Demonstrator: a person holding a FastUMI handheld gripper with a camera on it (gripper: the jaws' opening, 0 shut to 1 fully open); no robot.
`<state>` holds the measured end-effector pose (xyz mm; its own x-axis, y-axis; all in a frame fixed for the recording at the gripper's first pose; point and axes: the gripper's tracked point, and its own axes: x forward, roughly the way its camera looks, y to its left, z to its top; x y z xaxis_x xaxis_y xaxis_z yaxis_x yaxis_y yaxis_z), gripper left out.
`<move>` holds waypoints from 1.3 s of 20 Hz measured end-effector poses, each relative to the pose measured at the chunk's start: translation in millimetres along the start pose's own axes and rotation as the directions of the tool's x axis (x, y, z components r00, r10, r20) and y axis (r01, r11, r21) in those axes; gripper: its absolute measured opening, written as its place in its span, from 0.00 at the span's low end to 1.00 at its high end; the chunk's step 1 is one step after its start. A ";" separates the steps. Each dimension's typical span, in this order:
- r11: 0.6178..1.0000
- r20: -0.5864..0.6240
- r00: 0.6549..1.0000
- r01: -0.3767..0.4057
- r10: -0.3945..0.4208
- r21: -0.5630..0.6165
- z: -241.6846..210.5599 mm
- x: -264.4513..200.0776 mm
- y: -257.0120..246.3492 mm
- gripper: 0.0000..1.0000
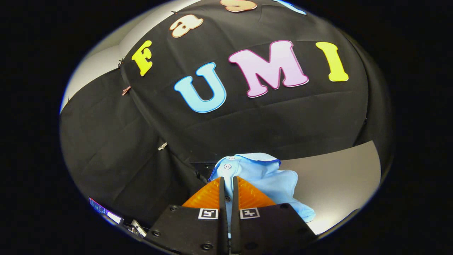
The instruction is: Put the clothes into the washing machine and then close the washing machine lid.
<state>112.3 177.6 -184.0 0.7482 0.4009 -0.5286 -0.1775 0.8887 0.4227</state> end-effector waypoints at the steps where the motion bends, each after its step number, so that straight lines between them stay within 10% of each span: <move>1: 1.000 -0.005 1.000 -0.009 0.009 -0.008 -3.3 7.7 13.7 0.08; 11: 0.998 -0.112 0.993 -0.041 0.036 -0.038 -69.8 106.1 104.1 0.08; 26: 0.990 -0.261 0.955 0.142 -0.144 -0.027 -200.6 225.4 53.0 0.08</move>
<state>143.3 359.7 -428.4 0.5728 0.3130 -0.7576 -0.0872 0.9423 0.3233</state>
